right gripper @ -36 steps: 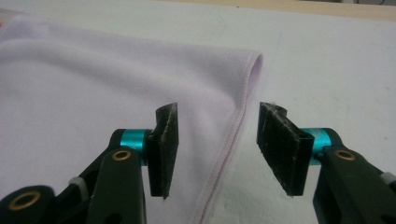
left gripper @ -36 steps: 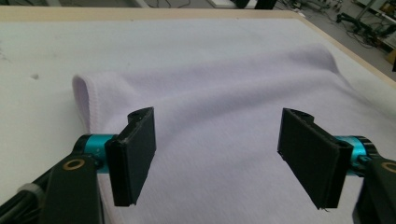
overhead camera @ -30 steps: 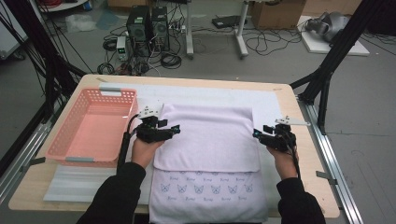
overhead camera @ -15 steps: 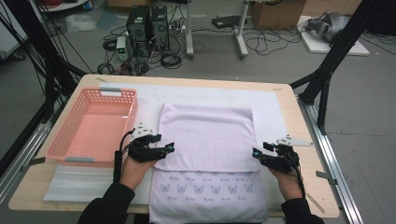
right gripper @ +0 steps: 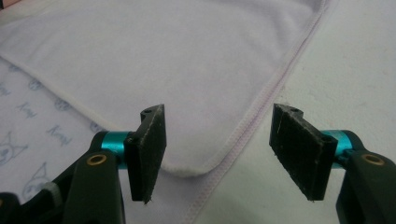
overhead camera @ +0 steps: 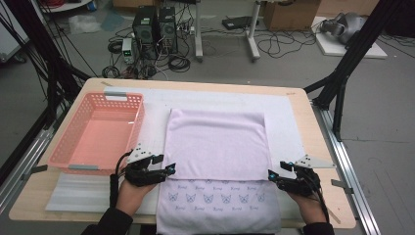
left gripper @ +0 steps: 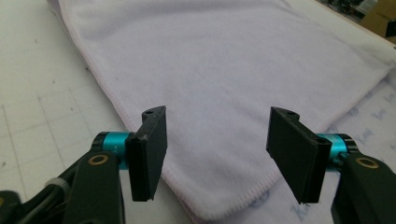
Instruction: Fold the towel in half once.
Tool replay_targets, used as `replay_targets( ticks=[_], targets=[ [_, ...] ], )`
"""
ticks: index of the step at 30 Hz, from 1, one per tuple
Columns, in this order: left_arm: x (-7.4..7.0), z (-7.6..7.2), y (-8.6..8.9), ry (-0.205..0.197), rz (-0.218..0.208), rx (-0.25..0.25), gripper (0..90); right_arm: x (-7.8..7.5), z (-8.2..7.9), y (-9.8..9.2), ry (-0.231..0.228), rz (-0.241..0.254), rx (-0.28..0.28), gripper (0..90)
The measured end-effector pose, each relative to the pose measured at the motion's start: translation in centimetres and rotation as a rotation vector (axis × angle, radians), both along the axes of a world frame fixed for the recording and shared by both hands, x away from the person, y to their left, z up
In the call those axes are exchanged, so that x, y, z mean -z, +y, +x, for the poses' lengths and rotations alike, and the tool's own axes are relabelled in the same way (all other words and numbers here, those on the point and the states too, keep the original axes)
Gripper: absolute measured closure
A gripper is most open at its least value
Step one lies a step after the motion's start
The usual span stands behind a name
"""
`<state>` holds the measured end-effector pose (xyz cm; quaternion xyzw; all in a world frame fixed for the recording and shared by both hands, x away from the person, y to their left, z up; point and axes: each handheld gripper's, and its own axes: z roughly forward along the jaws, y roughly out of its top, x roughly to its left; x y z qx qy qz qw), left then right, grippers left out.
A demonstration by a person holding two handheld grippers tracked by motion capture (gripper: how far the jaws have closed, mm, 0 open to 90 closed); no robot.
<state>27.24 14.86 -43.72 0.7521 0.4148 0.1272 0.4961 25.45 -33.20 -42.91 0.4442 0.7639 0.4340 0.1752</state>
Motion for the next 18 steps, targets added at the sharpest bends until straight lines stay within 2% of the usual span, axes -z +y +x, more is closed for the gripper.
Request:
replay_targets(
  ticks=[7, 9, 14, 18],
  targets=[
    [0.4, -1.3, 0.2, 0.026, 0.048, -0.017, 44.7, 0.1, -1.4, 0.3, 0.010, -0.025, -0.044, 35.4],
    [0.6, -1.3, 0.4, 0.031, 0.065, -0.034, 44.7, 0.1, -1.4, 0.4, 0.001, -0.029, -0.050, 35.4],
    [1.0, -1.1, 0.5, 0.042, 0.093, -0.041, 47.3, 0.0, -1.4, 0.9, 0.001, -0.034, -0.068, 35.4],
    [1.3, -1.1, 0.3, 0.042, 0.144, -0.032, 52.0, 0.2, -1.1, 1.5, 0.009, -0.036, -0.078, 35.4]
  ],
)
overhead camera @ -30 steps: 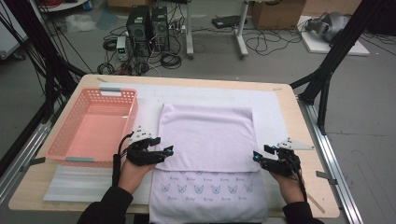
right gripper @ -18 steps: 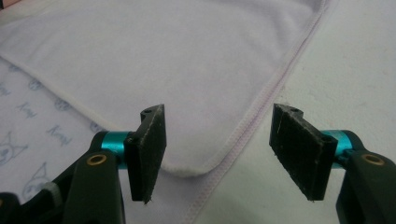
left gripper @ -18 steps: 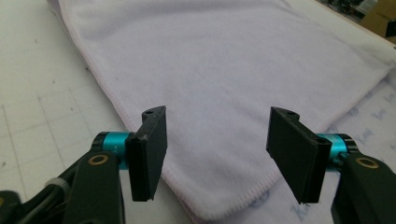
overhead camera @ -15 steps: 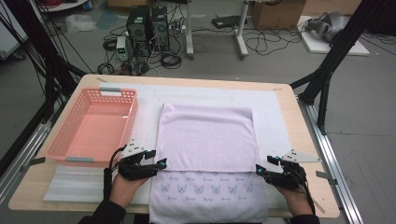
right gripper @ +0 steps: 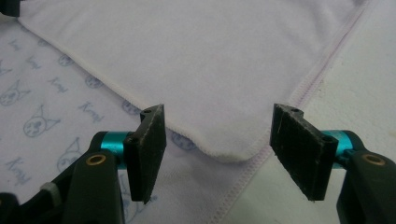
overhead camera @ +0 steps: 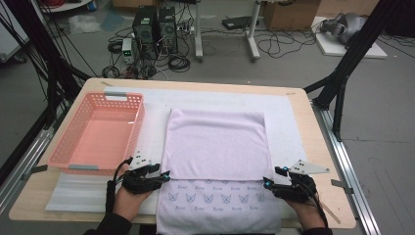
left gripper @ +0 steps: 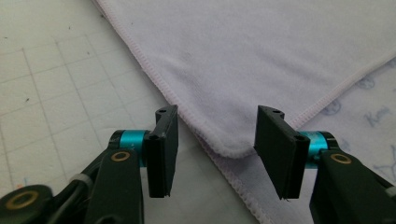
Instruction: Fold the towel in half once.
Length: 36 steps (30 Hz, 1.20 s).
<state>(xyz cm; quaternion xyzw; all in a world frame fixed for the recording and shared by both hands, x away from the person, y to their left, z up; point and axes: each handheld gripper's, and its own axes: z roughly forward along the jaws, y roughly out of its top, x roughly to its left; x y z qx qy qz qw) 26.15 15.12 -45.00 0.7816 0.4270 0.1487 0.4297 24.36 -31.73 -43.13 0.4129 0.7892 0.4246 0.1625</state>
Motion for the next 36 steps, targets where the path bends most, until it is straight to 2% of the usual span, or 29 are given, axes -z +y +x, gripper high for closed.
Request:
replay_targets(
  ticks=[3, 6, 10, 14, 21, 25, 31, 32, 34, 35, 36],
  targets=[
    [0.0, -0.1, -0.1, -0.012, 0.018, 0.008, 60.4, 0.1, 0.2, 0.3, 0.006, -0.005, 0.000, 35.4],
    [-0.1, -0.3, 0.0, -0.042, 0.043, 0.018, 72.6, 0.1, 0.2, 0.5, 0.003, -0.011, -0.004, 35.4],
    [-0.5, -0.7, 0.2, -0.076, 0.023, 0.023, 85.8, -0.1, 0.2, 0.6, -0.002, -0.014, -0.005, 35.4],
    [-0.9, -0.9, 0.5, -0.095, -0.011, 0.031, 87.2, -0.3, 0.2, 0.5, -0.011, -0.012, -0.005, 35.4],
    [-1.2, -1.0, 0.8, -0.083, -0.087, 0.041, 87.5, 0.0, 0.6, 0.1, -0.003, -0.025, -0.006, 36.3],
    [-1.3, -1.1, 1.0, -0.082, -0.103, 0.037, 87.4, -0.3, 0.5, -0.4, -0.026, -0.063, -0.016, 41.7],
    [-1.3, -1.1, 1.2, -0.073, -0.127, 0.028, 87.4, 0.2, 0.4, 0.6, -0.021, -0.079, -0.125, 48.9],
    [-1.3, -1.1, 1.2, -0.073, -0.133, 0.029, 87.4, 0.3, 0.4, 0.8, -0.026, -0.096, -0.140, 51.1],
    [-1.3, -1.1, 1.2, -0.070, -0.138, 0.029, 87.4, 0.5, 0.4, 1.3, -0.027, -0.129, -0.158, 60.0],
    [-1.3, -1.1, 1.2, -0.068, -0.138, 0.029, 87.4, 0.6, 0.4, 1.4, -0.028, -0.162, -0.152, 67.2],
    [-1.3, -1.1, 1.3, -0.066, -0.140, 0.032, 87.4, 0.7, 0.5, 1.5, -0.028, -0.197, -0.142, 78.3]
  ],
)
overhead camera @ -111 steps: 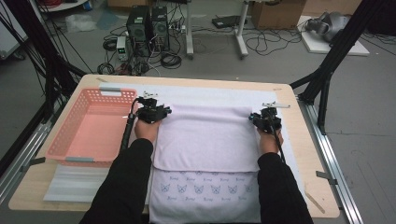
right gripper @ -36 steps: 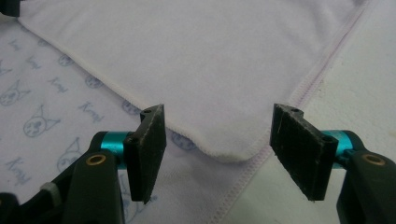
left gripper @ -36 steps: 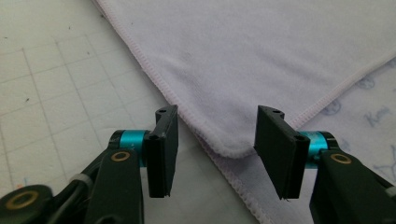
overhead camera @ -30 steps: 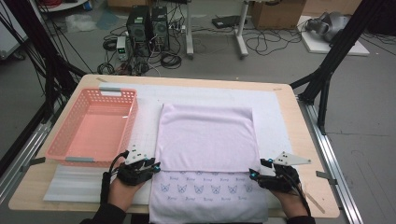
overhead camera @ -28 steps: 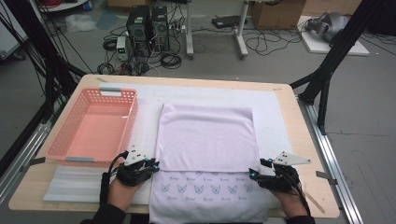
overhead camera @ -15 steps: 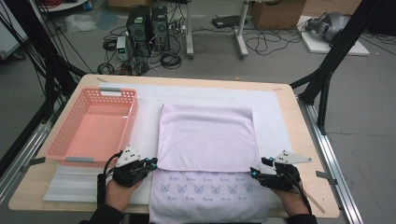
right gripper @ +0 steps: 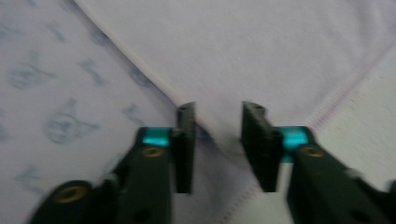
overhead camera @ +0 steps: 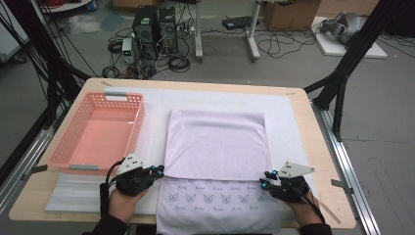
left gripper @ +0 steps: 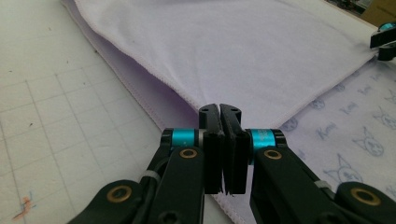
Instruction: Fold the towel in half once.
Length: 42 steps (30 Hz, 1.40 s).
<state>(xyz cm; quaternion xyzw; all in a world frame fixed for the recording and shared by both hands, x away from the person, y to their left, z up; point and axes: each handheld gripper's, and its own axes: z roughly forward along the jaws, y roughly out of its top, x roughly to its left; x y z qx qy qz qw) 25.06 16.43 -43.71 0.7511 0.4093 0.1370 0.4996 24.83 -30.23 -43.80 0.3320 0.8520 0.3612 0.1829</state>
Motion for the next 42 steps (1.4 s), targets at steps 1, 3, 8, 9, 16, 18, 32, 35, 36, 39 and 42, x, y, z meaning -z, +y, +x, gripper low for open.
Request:
replay_targets(
  ticks=[1, 3, 8, 9, 16, 18, 32, 35, 36, 39, 42],
  targets=[
    [0.0, 0.0, 0.0, -0.001, -0.002, -0.004, 87.4, 0.0, 0.0, 0.0, 0.004, -0.014, 0.007, 86.4],
    [-0.1, -0.1, 0.1, -0.001, -0.011, -0.003, 87.5, -0.3, 0.0, -0.2, -0.012, 0.007, 0.011, 87.2],
    [-0.4, -0.4, 0.2, -0.004, -0.022, -0.003, 87.4, -0.8, -0.3, -0.4, -0.013, 0.030, -0.008, 87.6],
    [-0.5, -0.5, 0.2, -0.006, -0.028, -0.003, 87.5, -0.9, -0.4, -0.4, -0.005, 0.031, -0.016, 87.6],
    [-0.9, -1.6, 0.4, 0.009, -0.044, 0.007, 87.5, -2.0, -1.0, -1.6, 0.008, 0.080, -0.023, 87.6],
    [-1.1, -2.1, 0.5, 0.022, -0.058, 0.002, 87.4, -2.2, -1.4, -1.7, 0.015, 0.094, -0.033, 87.6],
    [-1.4, -4.6, 1.0, 0.053, -0.038, 0.052, 87.4, -3.1, -5.1, -1.9, 0.044, 0.108, -0.077, 87.6],
    [-1.4, -4.9, 0.8, 0.062, -0.023, 0.068, 87.4, -3.0, -5.4, -2.1, 0.052, 0.109, -0.082, 87.6],
    [-1.4, -5.0, 0.7, 0.065, -0.024, 0.072, 87.4, -3.1, -5.6, -2.1, 0.058, 0.109, -0.083, 87.6],
    [-1.5, -5.7, 0.7, 0.078, -0.017, 0.085, 87.4, -3.3, -6.3, -2.3, 0.063, 0.113, -0.091, 87.6],
    [-1.5, -6.7, 0.8, 0.091, -0.009, 0.104, 87.4, -3.6, -7.3, -2.5, 0.067, 0.117, -0.106, 87.7]
  ],
)
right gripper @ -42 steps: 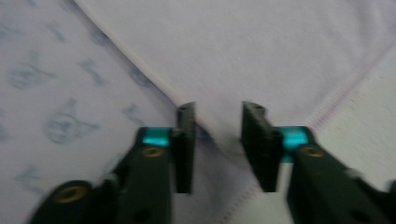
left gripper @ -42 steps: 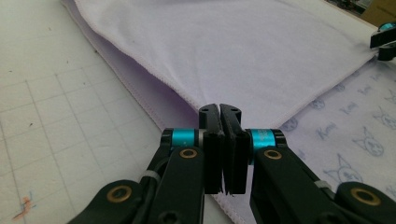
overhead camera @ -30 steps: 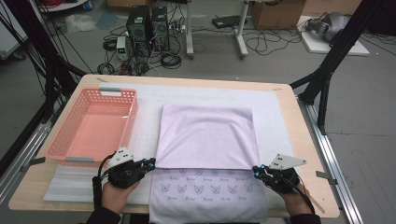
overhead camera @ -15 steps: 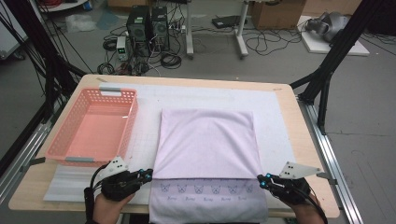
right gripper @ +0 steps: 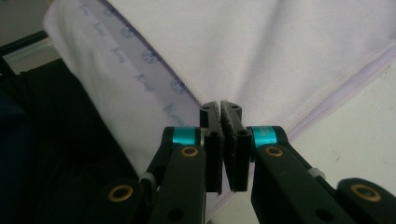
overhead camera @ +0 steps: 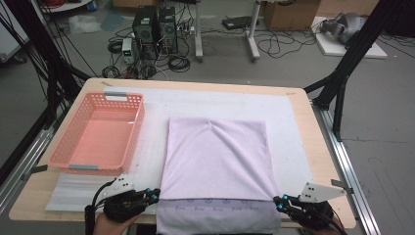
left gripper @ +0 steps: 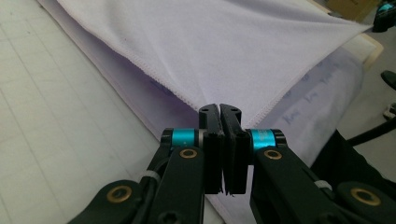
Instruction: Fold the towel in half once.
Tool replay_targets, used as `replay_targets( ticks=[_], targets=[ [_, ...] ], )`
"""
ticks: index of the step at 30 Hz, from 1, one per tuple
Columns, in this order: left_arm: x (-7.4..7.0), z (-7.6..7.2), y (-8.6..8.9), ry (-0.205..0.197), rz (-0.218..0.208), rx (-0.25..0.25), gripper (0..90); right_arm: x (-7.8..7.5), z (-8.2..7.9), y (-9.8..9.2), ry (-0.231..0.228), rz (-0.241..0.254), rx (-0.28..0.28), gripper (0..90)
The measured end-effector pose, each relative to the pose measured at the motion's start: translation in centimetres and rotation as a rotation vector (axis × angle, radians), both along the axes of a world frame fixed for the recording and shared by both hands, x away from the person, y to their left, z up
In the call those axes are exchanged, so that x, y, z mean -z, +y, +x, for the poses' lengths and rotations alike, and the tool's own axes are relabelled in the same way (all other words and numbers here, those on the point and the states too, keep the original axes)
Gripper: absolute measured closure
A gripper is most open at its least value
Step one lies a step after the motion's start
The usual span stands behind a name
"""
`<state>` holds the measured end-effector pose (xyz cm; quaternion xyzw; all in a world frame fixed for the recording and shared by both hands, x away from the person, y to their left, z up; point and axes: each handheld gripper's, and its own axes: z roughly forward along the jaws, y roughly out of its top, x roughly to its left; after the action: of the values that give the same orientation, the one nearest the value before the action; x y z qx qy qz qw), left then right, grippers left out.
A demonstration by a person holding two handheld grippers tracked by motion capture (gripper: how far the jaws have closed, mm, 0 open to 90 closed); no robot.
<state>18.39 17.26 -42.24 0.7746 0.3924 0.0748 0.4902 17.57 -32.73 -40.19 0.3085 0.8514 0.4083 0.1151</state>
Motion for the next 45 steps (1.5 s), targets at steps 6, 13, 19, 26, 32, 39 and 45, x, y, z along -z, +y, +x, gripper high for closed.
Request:
replay_targets(
  ticks=[6, 13, 19, 26, 32, 39, 45],
  targets=[
    [0.0, -1.3, 0.1, 0.023, 0.018, 0.023, 87.4, 0.2, -1.4, 0.1, 0.024, -0.015, -0.027, 87.7],
    [0.5, -1.0, -0.5, 0.019, 0.042, -0.035, 73.9, 1.4, -0.9, 0.5, 0.061, -0.035, -0.016, 85.6],
    [0.0, 1.3, -0.5, -0.011, -0.005, -0.145, 46.3, 0.6, 0.1, 0.1, 0.000, 0.010, 0.095, 60.9],
    [-0.6, 5.2, -1.9, -0.077, -0.040, -0.146, 46.3, 0.3, 4.0, -0.5, -0.062, 0.042, 0.317, 66.4],
    [-0.1, 7.9, -2.1, -0.109, -0.051, -0.153, 45.3, 1.7, 9.7, -0.1, -0.049, 0.041, 0.414, 69.2],
    [0.5, 9.3, -1.8, -0.110, -0.080, -0.173, 42.9, 3.5, 13.5, 2.0, 0.011, -0.024, 0.451, 69.2],
    [1.2, 9.2, -1.8, -0.094, -0.061, -0.170, 42.9, 3.9, 13.8, 2.2, 0.025, -0.062, 0.421, 87.3]
  ],
)
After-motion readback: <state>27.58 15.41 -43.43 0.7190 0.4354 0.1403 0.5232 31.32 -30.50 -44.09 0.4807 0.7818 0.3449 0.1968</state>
